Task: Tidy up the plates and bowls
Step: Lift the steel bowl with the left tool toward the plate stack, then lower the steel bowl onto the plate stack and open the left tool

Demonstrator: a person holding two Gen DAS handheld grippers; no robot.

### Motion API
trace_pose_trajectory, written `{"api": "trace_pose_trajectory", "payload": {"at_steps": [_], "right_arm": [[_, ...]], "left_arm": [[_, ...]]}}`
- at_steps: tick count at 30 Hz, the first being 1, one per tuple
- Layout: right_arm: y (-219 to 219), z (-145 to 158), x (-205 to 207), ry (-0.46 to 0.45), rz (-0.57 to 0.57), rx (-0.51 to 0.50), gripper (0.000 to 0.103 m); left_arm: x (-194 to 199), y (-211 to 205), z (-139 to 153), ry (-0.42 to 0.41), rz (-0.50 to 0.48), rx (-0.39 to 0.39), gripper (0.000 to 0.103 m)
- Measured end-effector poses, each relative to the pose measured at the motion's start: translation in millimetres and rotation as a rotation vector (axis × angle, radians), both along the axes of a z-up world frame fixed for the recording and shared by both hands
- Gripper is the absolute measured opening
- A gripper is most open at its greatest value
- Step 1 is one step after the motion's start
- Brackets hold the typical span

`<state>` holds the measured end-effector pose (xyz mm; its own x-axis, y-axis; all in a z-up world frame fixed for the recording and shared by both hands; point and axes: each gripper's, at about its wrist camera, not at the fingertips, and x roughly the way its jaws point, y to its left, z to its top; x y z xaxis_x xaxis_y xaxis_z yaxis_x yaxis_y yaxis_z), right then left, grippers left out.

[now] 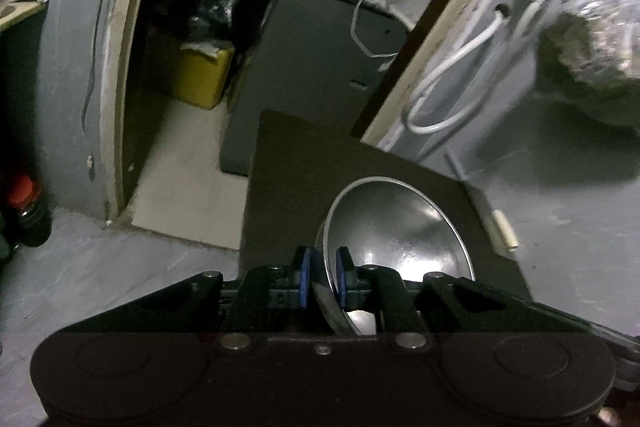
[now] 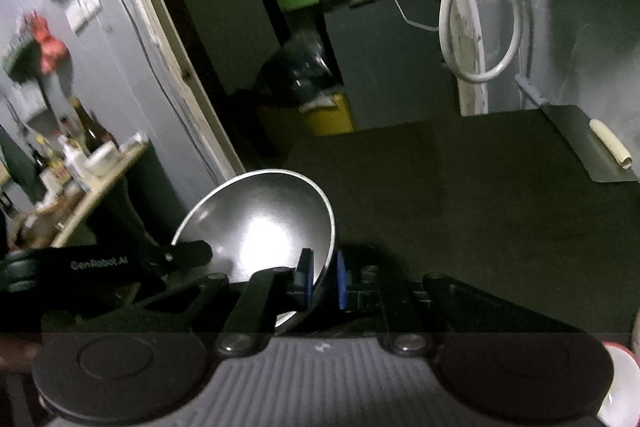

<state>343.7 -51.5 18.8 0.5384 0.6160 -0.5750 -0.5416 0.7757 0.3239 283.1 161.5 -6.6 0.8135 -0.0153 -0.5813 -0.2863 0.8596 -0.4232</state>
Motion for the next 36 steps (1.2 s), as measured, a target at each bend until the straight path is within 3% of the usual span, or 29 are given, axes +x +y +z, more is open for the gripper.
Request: {"api": "trace_pose_trajectory", "payload": {"at_steps": [11,16,19,25,36], "right_arm": [[-78.6,35.2,-62.5,-0.051,-0.002,0.027,0.015],[-126.0,36.4,-96.5,-0.045,-0.063,0.032,0.015],[-152.7,31.4,-109.3,-0.013,-0.121,0.045,0.015],[-193.2,24.1,-133.3,0.014,-0.195,0.033,0.015],[-215.9,0.7,-169.8,0.130,-0.191,-0.023,0.015]], "left_arm": [[-38.9,-52.5,33.1,-0.040,-0.155,-0.020,0.013],[-47.1,-85.5,30.4,-0.012,-0.249,-0.105,0.012],[-46.6,-105.3,27.1,0.005,-0.306,-0.118,0.013],[-43.1,-135.4,13.1,0.085,-0.435,-0.152,0.013],[-65.6,-152.6,-25.6,0.291,-0.531,-0.211,0.012]]}}
